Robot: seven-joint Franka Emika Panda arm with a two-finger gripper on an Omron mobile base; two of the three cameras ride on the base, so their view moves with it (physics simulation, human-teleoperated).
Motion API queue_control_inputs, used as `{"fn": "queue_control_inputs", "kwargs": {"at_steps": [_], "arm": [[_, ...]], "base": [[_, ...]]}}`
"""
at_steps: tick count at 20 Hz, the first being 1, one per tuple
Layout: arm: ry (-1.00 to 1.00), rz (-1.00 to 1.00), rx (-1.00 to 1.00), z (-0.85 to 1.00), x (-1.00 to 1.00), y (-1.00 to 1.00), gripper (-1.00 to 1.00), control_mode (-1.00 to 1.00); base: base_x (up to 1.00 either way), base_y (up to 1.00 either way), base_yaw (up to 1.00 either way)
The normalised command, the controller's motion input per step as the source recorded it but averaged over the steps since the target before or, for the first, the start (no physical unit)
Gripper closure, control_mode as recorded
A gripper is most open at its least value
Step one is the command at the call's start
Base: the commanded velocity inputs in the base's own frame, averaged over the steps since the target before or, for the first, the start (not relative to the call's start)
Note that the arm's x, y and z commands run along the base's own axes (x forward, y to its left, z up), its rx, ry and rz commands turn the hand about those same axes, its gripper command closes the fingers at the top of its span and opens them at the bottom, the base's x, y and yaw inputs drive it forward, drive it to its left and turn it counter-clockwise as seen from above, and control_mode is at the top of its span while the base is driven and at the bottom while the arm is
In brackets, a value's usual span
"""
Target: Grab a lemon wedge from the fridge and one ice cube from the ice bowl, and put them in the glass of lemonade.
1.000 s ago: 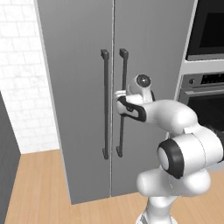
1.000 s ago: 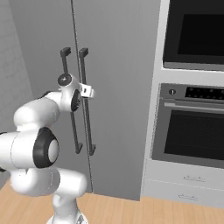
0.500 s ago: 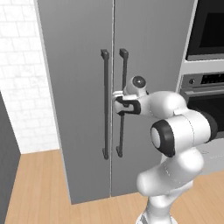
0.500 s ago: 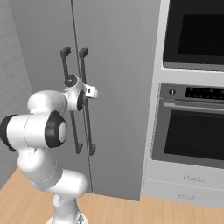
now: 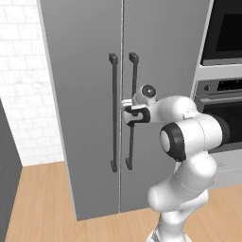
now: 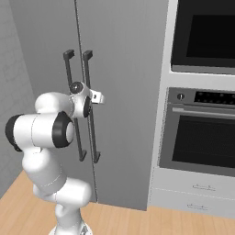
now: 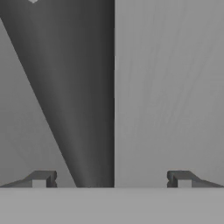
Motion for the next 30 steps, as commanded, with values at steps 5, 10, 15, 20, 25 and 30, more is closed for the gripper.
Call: {"fn": "queue_control_inputs", "kwargs": {"at_steps": [5, 10, 15, 20, 25, 30], "arm": [[0.00, 0.00, 0.00, 0.00, 0.10, 0.00, -1.00, -1.00], [0.00, 0.00, 0.00, 0.00, 0.02, 0.00, 1.00, -1.00], [0.02, 0.00, 0.00, 0.00, 0.00, 0.00, 1.00, -1.00], [0.00, 0.00, 0.00, 0.00, -0.02, -0.03, 1.00, -1.00], [0.00, -0.02, 0.05, 0.17, -0.41, -0.55, 1.00, -1.00], [0.00, -0.05, 0.19, 0.34, -0.84, -0.90, 1.00, -1.00]], "base": [[0.00, 0.00, 0.00], [0.00, 0.00, 0.00], [0.00, 0.00, 0.00], [0.00, 0.00, 0.00], [0.00, 0.00, 0.00], [0.00, 0.00, 0.00]]}}
